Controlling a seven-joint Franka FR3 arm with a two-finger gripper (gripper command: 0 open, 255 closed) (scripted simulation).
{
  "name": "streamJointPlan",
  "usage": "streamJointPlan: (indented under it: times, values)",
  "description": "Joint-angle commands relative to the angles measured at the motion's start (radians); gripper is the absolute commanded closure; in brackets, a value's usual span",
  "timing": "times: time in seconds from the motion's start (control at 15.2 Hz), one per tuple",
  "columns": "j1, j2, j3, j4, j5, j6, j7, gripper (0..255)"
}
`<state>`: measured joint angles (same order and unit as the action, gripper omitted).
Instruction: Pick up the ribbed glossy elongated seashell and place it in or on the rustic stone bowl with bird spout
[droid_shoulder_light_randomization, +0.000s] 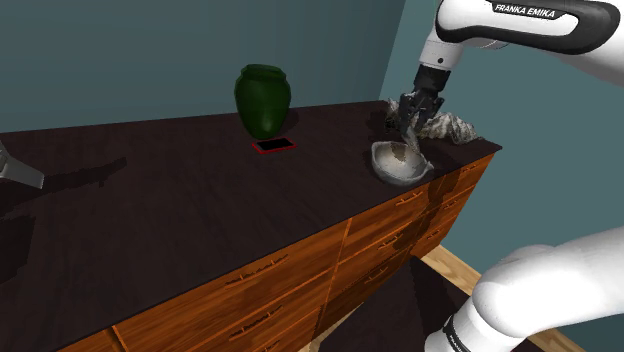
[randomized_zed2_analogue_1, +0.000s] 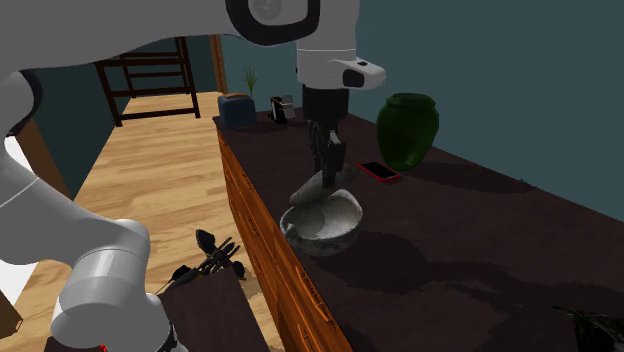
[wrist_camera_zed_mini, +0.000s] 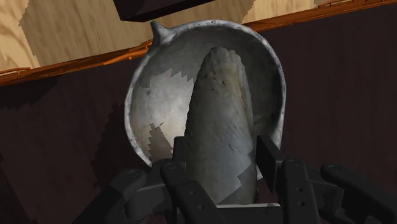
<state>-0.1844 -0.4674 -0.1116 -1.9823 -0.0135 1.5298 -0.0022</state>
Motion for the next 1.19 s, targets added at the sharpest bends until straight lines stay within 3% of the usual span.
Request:
streamJointPlan:
  times: [0.0, 0.46, 0.99, 1.06, 1.12]
  values:
    - [-0.001, -0.006, -0.001, -0.033, -0.001, 0.028, -0.001, 255]
    - [-0.003, -0.028, -0.003, -0.151, -0.004, 0.124, -0.002, 255]
    - [-0.003, -0.028, -0.003, -0.151, -0.004, 0.124, -0.002, 255]
    - [-0.003, -0.028, -0.003, -0.151, -0.004, 0.124, -0.002, 0]
    - [-0.003, -0.028, -0.003, -0.151, -0.004, 0.124, -0.002, 0]
